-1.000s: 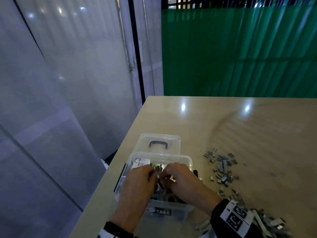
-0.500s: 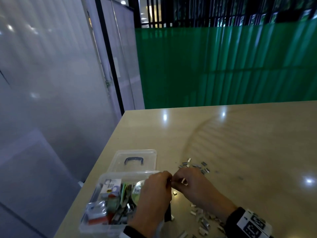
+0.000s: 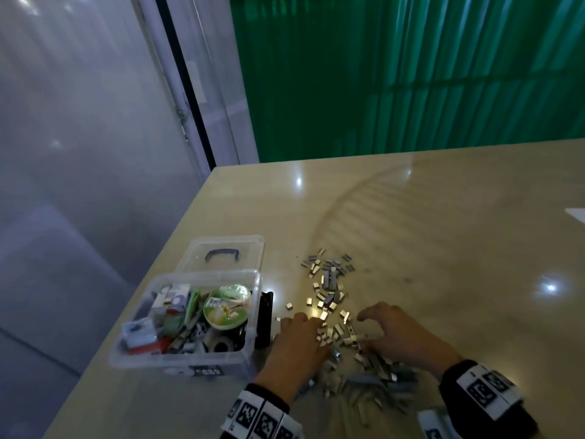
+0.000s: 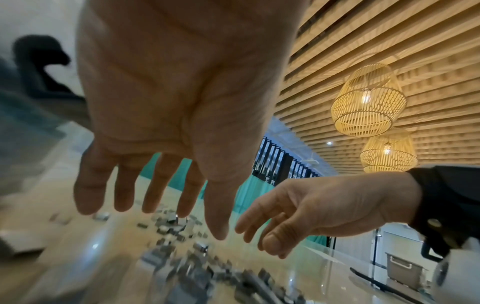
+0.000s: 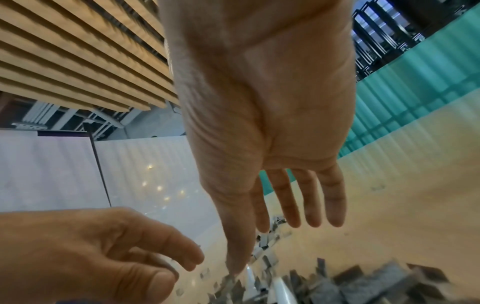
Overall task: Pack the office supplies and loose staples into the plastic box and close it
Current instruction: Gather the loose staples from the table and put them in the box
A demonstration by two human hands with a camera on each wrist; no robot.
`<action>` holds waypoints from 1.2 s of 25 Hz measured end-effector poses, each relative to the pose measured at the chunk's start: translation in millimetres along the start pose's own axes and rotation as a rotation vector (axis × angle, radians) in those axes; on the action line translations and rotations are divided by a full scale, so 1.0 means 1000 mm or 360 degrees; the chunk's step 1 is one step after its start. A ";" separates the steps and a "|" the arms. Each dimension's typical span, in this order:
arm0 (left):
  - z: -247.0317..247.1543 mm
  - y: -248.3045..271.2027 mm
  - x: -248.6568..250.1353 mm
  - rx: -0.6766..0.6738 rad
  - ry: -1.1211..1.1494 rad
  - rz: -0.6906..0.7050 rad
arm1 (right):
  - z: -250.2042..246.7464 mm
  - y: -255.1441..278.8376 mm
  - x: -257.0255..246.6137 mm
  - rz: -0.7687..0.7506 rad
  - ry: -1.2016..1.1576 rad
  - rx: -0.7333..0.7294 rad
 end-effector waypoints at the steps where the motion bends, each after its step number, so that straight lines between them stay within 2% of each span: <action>1: 0.009 0.002 -0.003 -0.0030 0.0005 -0.0029 | 0.008 0.001 0.007 0.0033 0.0065 -0.0054; 5: 0.031 0.009 -0.005 -0.0043 -0.0036 -0.0088 | 0.029 0.003 0.011 0.0037 0.0250 -0.0179; 10: 0.036 0.011 -0.004 0.0082 -0.0202 -0.0142 | 0.032 -0.001 -0.003 -0.0006 0.0259 0.0016; 18: 0.033 0.002 0.001 0.0202 -0.0194 -0.0197 | 0.027 -0.001 -0.015 -0.0039 0.0009 0.0196; 25: 0.038 -0.004 -0.006 0.0231 -0.0188 -0.0251 | 0.031 -0.007 -0.001 0.0060 -0.0228 0.0247; 30: 0.036 -0.006 -0.011 0.0221 -0.0094 -0.0232 | 0.034 -0.009 0.003 0.0008 -0.0215 0.0224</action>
Point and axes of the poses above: each hand's wrist, its own y-axis away from the middle knuckle, its own z-axis out of the palm, x = y × z, the point moved 9 cm from there along -y, towards the middle knuckle, and after that the axes turned 9 degrees about y, right-handed, at the moved point
